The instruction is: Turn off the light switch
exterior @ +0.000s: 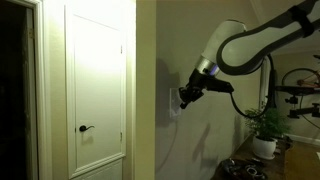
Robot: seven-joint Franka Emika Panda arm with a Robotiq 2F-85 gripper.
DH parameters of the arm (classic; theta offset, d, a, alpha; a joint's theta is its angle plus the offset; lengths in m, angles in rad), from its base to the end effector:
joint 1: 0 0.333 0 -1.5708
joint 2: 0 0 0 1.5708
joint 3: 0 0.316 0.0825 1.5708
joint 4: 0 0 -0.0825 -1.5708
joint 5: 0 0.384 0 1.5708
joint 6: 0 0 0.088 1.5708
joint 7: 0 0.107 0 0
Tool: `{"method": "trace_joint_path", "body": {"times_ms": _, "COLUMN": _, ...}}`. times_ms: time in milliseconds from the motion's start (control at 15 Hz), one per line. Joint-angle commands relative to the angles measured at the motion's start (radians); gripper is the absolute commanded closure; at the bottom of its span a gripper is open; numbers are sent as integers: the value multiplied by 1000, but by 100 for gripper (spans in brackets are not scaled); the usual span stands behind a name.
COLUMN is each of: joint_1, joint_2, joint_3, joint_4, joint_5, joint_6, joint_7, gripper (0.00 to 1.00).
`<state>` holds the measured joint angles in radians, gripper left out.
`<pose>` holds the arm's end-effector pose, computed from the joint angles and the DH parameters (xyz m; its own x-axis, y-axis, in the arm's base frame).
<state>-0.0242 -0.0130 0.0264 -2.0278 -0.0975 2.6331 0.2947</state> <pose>0.5943 0.0038 0.5233 0.7906 -0.2058 0.5767 -0.1940 -0.9775 -0.0828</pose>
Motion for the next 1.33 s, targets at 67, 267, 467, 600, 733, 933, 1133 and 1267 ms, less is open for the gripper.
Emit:
{"method": "trace_joint_path", "body": {"times_ms": 67, "joint_1": 8, "joint_2": -101, "joint_3": -5, "joint_4": -82, "joint_5": 10, "joint_6": -24, "joint_7": -7, "gripper": 95}}
{"method": "trace_joint_path", "body": {"times_ms": 267, "joint_1": 5, "joint_2": -104, "joint_3": -3, "joint_4": -79, "joint_5": 17, "joint_6": -3, "joint_7": -4, "gripper": 95}}
{"method": "trace_joint_path", "body": {"times_ms": 467, "joint_1": 6, "joint_2": -79, "joint_3": -1, "joint_4": -54, "joint_5": 32, "joint_6": -1, "joint_7": -7, "gripper": 95}}
{"method": "trace_joint_path", "body": {"times_ms": 600, "joint_1": 6, "joint_2": -68, "joint_3": 0, "joint_4": -45, "joint_5": 33, "joint_6": -1, "joint_7": -3, "gripper": 95}}
{"method": "trace_joint_path", "body": {"times_ms": 733, "joint_1": 7, "joint_2": -57, "joint_3": 0, "joint_4": -37, "joint_5": 36, "joint_6": 2, "joint_7": -6, "gripper": 95}}
{"method": "trace_joint_path", "body": {"times_ms": 933, "joint_1": 7, "joint_2": -46, "joint_3": -1, "joint_4": -29, "joint_5": 39, "joint_6": 9, "joint_7": -7, "gripper": 95}}
{"method": "trace_joint_path", "body": {"times_ms": 1133, "joint_1": 7, "joint_2": -39, "joint_3": -1, "joint_4": -20, "joint_5": 38, "joint_6": 22, "joint_7": -3, "gripper": 95}}
{"method": "trace_joint_path", "body": {"times_ms": 1267, "joint_1": 7, "joint_2": -29, "joint_3": -1, "joint_4": -10, "joint_5": 44, "joint_6": 26, "joint_7": -5, "gripper": 95}}
